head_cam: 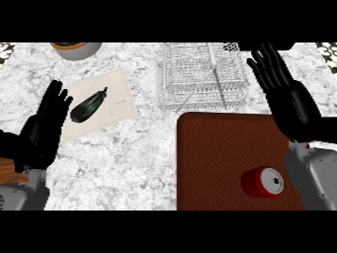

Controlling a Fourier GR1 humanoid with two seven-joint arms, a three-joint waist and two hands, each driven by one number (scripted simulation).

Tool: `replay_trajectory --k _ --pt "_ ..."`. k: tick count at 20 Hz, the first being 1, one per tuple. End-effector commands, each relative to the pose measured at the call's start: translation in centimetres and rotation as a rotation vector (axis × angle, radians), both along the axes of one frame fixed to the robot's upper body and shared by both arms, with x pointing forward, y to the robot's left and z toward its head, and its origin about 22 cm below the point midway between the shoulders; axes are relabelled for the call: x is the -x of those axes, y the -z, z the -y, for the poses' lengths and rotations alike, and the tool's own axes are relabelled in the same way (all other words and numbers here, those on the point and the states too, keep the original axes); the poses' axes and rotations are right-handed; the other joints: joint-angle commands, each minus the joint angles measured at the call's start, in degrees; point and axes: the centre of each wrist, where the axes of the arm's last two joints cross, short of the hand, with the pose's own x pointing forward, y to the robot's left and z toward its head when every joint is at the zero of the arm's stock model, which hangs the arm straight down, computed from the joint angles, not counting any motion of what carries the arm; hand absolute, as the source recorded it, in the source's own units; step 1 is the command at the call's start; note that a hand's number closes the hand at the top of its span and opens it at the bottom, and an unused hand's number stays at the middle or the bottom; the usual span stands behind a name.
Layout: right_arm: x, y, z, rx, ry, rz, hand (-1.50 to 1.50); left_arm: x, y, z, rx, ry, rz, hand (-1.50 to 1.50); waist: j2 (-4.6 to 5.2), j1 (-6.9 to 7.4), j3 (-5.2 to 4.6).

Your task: Pick the can from the tray and place it in the tiered basket

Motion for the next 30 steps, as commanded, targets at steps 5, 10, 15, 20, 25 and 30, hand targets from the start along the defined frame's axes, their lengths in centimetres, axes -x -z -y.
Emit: replay_trajectory --k 5,10,15,20,25,30 --pt "4.1 1.6 11.3 -0.377 0.161 0.057 1.5 0.2 1.1 1.6 -0.187 -0.036 0.101 0.0 -0.29 -3.59 0.01" --pt "6.7 9.0 11.2 -0.68 0.165 -0.224 -1.5 0.3 1.5 2.3 -0.184 0.006 0.07 0.0 -0.15 -2.8 0.02" --pt "12.9 10.0 18.1 -0.611 -0.047 -0.12 -1.5 0.9 1.8 3.1 -0.194 0.029 0.095 0.0 -0.29 -1.31 -0.2" --pt "15.7 5.7 24.0 -0.283 -0.064 -0.084 -1.5 1.0 2.6 4.0 -0.193 0.038 0.069 0.0 -0.18 -0.78 -0.3" --pt "16.3 -4.2 25.9 0.257 -0.055 -0.091 -1.5 1.0 2.8 4.2 -0.188 0.017 0.054 0.0 -0.52 -2.4 -0.49" --pt "16.5 -10.2 22.4 0.692 -0.053 -0.053 -1.5 0.4 2.5 3.8 -0.212 -0.002 0.078 0.0 -0.57 -2.31 -0.45"
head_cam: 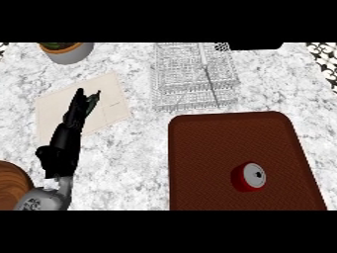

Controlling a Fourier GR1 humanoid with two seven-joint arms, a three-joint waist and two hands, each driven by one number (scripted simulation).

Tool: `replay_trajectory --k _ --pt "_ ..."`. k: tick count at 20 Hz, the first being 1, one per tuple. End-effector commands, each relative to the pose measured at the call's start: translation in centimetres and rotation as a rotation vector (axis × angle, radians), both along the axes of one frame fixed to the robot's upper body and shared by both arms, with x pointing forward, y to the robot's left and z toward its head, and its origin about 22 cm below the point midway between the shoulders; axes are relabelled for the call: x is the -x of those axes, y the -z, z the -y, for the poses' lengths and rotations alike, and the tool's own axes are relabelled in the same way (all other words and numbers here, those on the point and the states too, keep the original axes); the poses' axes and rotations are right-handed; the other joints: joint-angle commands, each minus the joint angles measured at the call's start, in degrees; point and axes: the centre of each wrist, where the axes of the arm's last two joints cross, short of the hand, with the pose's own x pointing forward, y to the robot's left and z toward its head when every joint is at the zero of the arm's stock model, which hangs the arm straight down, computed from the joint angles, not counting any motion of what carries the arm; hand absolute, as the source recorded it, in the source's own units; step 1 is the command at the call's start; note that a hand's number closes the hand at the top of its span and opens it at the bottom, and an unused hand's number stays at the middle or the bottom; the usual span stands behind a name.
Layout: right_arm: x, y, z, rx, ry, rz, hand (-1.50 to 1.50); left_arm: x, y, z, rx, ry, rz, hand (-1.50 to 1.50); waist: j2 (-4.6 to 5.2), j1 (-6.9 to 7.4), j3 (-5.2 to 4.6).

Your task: Pick the can from the tray and place it in the tiered basket

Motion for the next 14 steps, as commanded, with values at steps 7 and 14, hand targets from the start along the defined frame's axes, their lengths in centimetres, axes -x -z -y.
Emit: replay_trajectory --k 7,14 --pt "1.8 -7.1 -9.1 0.559 0.045 0.009 -1.5 -0.1 -0.3 1.7 0.009 0.038 0.006 0.0 0.32 1.97 -0.01" --pt "3.1 -5.4 -14.2 0.595 0.042 -0.047 -1.5 -1.8 0.8 1.7 0.01 0.04 0.014 0.0 0.55 2.45 0.12"
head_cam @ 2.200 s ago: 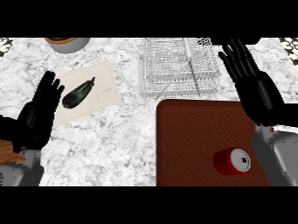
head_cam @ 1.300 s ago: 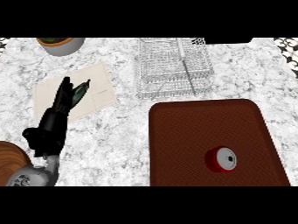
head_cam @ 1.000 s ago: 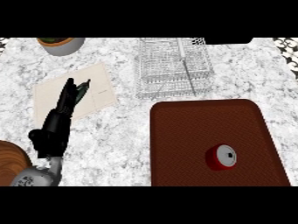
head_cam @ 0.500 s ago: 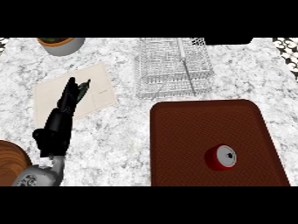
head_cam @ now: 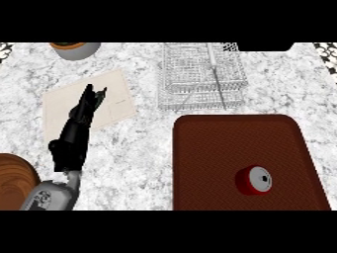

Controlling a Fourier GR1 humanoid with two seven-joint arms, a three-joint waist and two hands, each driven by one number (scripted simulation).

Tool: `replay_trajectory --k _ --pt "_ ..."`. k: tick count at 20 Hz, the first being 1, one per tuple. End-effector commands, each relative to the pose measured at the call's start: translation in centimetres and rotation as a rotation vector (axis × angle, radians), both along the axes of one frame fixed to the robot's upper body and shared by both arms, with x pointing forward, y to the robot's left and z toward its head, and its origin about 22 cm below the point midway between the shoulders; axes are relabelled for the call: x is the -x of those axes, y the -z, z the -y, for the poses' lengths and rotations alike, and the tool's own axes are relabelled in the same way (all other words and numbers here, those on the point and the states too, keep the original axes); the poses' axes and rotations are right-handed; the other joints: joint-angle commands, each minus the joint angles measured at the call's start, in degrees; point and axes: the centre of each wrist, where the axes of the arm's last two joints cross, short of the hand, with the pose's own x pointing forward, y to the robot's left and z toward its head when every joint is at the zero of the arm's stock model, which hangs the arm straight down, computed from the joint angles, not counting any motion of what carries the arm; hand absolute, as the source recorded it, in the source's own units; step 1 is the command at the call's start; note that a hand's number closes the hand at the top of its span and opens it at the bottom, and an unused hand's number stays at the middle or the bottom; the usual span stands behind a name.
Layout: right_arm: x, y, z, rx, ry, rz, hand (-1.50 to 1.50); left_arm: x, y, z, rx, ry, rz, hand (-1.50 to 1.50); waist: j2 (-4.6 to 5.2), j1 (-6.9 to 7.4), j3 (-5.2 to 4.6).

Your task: Pick the can from the tray and place it in the tiered basket

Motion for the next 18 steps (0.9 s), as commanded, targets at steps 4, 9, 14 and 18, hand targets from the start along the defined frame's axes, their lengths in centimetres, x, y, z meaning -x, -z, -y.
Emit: replay_trajectory --k 4,9,14,18 --pt "0.0 -1.0 -3.6 0.1 0.003 -0.02 -1.5 0.0 -0.7 0.2 -0.009 0.014 -0.011 0.0 0.05 0.59 0.06" --pt "0.8 -0.1 -5.3 0.183 0.005 -0.116 -1.5 -2.1 0.4 -0.4 -0.009 -0.001 -0.01 0.0 0.13 -0.16 0.02" --pt "0.5 0.4 -4.9 0.208 0.031 -0.161 -1.5 -1.4 -0.3 0.5 0.001 0.0 -0.013 0.0 0.03 0.03 0.07" --pt "-0.2 -0.1 -5.1 0.274 0.063 -0.144 -1.5 1.3 0.1 0.5 0.004 0.017 -0.002 0.0 -0.03 0.64 0.05"
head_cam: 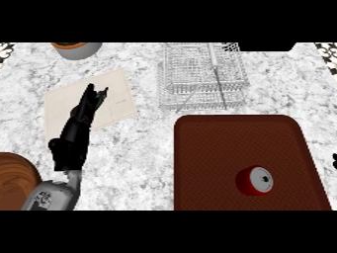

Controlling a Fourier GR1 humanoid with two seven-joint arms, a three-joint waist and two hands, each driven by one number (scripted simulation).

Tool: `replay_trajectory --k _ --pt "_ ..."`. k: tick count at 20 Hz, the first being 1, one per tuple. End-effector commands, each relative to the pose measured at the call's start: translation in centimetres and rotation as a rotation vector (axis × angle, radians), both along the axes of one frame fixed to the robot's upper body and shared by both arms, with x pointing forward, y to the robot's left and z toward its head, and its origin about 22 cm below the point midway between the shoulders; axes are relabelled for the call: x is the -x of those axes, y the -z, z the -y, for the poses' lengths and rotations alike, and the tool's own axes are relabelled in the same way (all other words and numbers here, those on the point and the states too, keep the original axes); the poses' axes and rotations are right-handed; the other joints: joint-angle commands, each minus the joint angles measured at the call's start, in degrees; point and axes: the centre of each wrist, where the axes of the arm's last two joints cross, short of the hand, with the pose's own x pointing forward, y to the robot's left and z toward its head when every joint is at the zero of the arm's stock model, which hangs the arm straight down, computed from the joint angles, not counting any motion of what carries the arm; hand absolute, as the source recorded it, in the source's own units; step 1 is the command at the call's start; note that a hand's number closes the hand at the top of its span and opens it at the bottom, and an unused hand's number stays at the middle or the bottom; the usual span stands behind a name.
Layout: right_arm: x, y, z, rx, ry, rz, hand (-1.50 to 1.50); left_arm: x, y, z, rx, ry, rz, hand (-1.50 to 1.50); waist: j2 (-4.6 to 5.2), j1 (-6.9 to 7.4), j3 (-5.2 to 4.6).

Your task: Pick the can from the tray and place it in the tiered basket

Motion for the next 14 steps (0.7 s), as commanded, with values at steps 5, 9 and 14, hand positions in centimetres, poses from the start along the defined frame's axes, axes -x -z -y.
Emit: replay_trajectory --k 5,9,14 --pt "0.6 -0.6 -2.1 0.162 0.003 0.061 -1.5 -0.1 -1.2 0.1 -0.009 0.0 -0.002 0.0 0.04 0.15 0.0" --pt "-0.4 1.3 -2.2 0.178 -0.015 0.062 -1.5 -1.3 -0.7 1.2 -0.009 -0.005 0.019 0.0 0.09 0.01 0.03" --pt "-0.3 1.4 -3.6 0.245 -0.101 0.123 -1.5 0.0 -1.1 0.5 0.015 0.004 0.009 0.0 0.05 0.45 0.07"
